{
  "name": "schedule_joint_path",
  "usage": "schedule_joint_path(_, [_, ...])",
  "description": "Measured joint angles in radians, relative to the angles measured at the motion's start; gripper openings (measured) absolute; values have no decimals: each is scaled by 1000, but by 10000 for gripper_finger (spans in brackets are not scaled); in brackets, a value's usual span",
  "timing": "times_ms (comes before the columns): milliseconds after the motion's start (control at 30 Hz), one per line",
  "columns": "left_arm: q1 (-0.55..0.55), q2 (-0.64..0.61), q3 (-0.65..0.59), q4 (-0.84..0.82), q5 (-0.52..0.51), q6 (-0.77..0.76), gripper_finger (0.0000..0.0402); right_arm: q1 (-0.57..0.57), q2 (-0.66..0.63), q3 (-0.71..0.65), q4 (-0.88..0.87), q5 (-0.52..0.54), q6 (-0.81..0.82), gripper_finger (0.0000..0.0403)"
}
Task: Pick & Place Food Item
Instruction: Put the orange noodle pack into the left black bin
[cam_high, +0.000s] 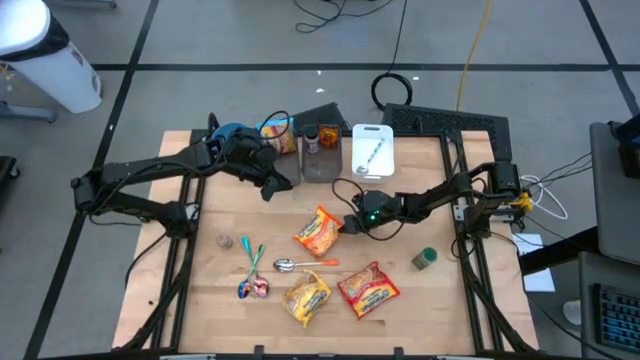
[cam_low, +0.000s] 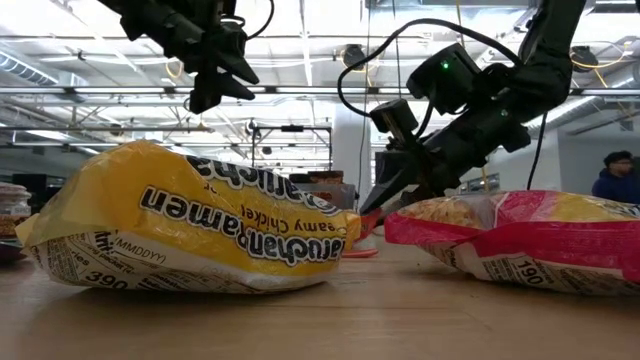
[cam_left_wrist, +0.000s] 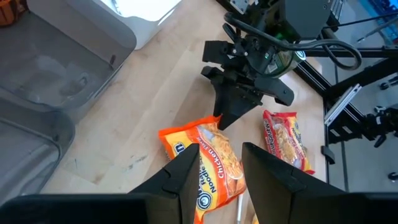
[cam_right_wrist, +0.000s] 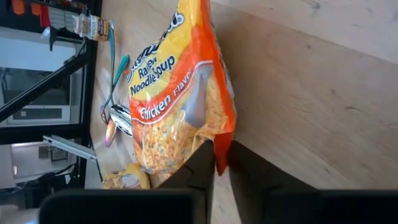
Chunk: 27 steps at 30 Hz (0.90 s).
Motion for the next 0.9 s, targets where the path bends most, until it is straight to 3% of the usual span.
schedule_joint_path(200, [0,0,0,0,0,-4,127,0,0,0,0,1,-20,6])
schedule_joint_path(700, [0,0,0,0,6,-24,127,0,-29,1,97,-33,-70,1])
schedule_joint_path(900, [0,0,0,6,31,-11,127,-3,-130,62,-40,-30,-191,0])
